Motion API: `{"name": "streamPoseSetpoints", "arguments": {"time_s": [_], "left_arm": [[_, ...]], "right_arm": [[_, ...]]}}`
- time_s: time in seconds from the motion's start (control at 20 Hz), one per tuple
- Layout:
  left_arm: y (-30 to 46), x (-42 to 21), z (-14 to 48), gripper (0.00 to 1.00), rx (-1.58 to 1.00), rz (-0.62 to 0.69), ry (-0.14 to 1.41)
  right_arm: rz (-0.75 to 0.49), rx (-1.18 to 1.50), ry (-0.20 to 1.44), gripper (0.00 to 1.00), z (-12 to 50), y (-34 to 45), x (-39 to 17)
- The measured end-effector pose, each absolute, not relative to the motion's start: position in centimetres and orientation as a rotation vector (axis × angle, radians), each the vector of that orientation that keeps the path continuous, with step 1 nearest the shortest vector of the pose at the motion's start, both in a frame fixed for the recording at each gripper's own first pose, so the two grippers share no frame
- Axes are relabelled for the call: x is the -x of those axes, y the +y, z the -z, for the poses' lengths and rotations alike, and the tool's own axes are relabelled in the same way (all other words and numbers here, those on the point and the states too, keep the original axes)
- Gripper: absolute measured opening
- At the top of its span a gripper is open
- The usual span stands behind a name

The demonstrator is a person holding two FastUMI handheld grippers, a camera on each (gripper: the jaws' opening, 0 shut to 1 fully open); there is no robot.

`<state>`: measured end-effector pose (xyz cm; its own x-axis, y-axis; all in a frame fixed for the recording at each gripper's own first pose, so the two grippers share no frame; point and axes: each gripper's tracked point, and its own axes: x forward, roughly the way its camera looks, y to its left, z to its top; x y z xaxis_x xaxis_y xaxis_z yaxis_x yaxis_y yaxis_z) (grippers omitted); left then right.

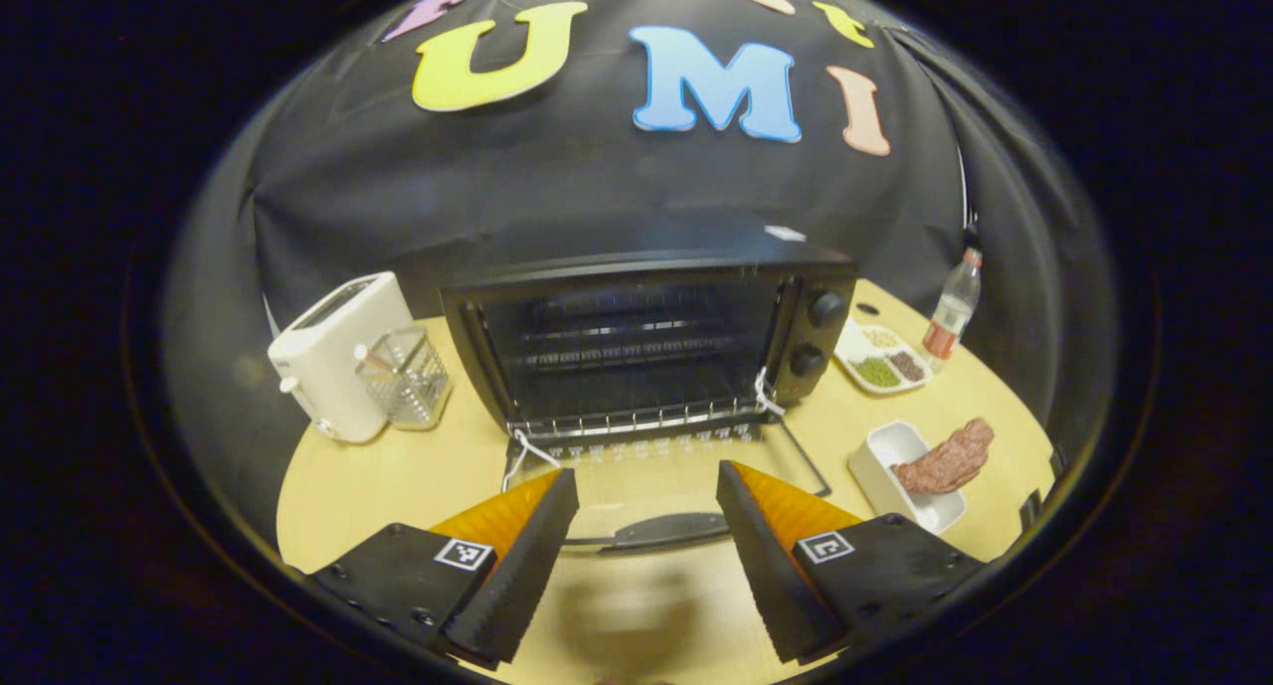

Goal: Open the electric oven with the left hand, put the food in, and close the electric oven.

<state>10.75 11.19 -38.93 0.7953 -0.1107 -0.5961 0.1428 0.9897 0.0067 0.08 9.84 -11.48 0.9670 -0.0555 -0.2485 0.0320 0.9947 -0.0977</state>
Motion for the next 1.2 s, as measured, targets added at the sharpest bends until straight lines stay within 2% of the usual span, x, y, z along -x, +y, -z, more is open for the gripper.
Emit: {"name": "streamPoseSetpoints", "arguments": {"time_s": [0.1,0.15,0.2,0.25,0.3,0.35,0.65,0.95,1.1,1.2], "left_arm": [[10.9,-11.7,33.8,0.96,-0.033,0.129,0.536],[10.7,-11.8,31.3,1.00,-0.025,0.124,0.490],[10.4,-12.0,28.6,0.95,-0.015,0.119,0.445],[10.0,-11.9,25.7,0.95,0.000,0.115,0.400],[9.6,-11.9,22.8,1.00,0.013,0.113,0.352],[9.4,-11.9,20.0,0.95,0.019,0.106,0.299],[8.6,-10.8,5.4,0.97,0.073,0.072,0.072],[8.5,-8.6,-3.2,1.00,0.034,0.016,-0.053],[8.7,-7.9,-4.8,1.00,0.029,-0.008,-0.063],[9.0,-7.7,-4.2,0.94,0.030,-0.033,-0.043]], "right_arm": [[0.016,0.060,0.267,0.98,12.4,9.0,-0.9],[0.011,0.037,0.283,0.98,13.0,8.2,-1.4],[0.010,0.012,0.308,0.98,13.9,7.4,-1.8],[0.006,-0.014,0.333,0.98,14.8,6.7,-2.3],[-0.001,-0.043,0.360,0.98,15.8,6.1,-2.7],[-0.010,-0.073,0.387,0.98,16.9,5.5,-3.1],[-0.051,-0.247,0.544,0.98,24.4,2.2,-4.0],[-0.095,-0.545,0.750,0.98,33.3,1.6,-3.3],[-0.118,-0.665,0.803,0.98,36.0,1.9,-2.7],[-0.138,-0.705,0.835,0.98,37.3,2.3,-2.3]]}}
